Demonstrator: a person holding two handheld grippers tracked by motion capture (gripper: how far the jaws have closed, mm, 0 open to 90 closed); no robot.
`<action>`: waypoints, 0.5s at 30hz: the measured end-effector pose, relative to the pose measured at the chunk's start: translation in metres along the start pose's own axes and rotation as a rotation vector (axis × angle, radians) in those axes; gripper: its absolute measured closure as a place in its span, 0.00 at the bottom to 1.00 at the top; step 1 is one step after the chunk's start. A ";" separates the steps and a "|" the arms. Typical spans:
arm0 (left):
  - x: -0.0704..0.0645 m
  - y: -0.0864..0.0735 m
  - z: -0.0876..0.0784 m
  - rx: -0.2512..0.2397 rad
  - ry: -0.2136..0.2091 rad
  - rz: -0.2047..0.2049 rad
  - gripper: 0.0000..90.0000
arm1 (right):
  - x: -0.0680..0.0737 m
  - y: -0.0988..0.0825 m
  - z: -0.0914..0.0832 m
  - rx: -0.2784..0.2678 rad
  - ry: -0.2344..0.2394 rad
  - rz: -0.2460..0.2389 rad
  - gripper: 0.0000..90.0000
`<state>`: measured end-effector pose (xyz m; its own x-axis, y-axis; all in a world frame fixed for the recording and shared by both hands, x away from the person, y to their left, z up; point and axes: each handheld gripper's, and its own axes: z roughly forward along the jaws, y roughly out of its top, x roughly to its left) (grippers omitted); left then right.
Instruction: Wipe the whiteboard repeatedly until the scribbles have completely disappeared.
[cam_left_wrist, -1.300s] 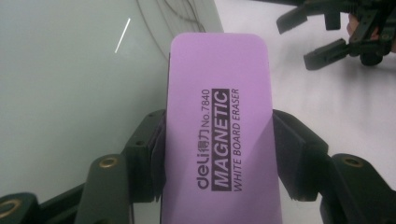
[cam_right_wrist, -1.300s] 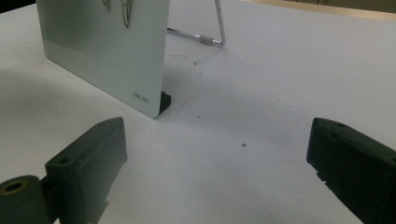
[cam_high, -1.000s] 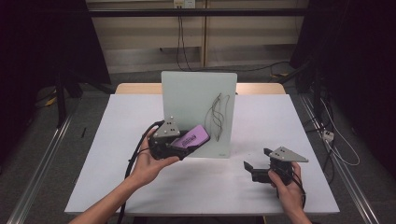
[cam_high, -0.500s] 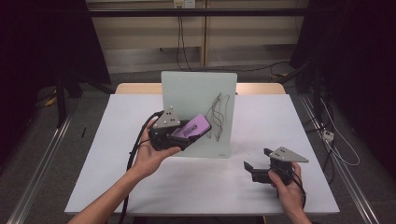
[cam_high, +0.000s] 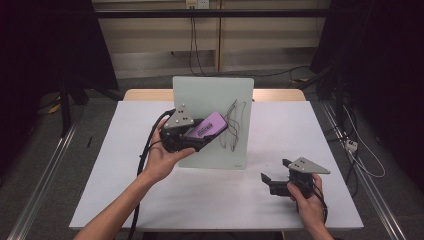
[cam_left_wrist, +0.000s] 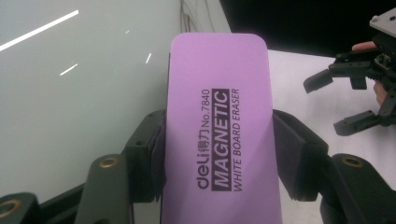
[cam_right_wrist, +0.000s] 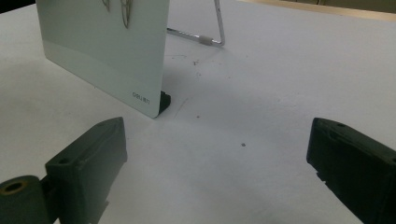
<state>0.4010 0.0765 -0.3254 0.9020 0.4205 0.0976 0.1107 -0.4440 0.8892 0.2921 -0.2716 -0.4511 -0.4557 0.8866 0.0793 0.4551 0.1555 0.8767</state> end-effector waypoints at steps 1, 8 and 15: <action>0.000 0.002 0.001 -0.008 -0.003 -0.007 0.46 | 0.000 0.000 0.000 0.000 0.000 0.000 0.06; 0.001 0.016 0.001 -0.014 0.006 0.016 0.46 | 0.000 0.000 0.000 -0.001 0.001 0.002 0.06; 0.000 0.022 0.006 -0.013 0.004 0.024 0.46 | 0.000 0.000 0.000 -0.001 0.003 0.003 0.06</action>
<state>0.4064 0.0619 -0.3089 0.9026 0.4133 0.1206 0.0837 -0.4432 0.8925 0.2919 -0.2718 -0.4511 -0.4565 0.8858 0.0837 0.4563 0.1523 0.8767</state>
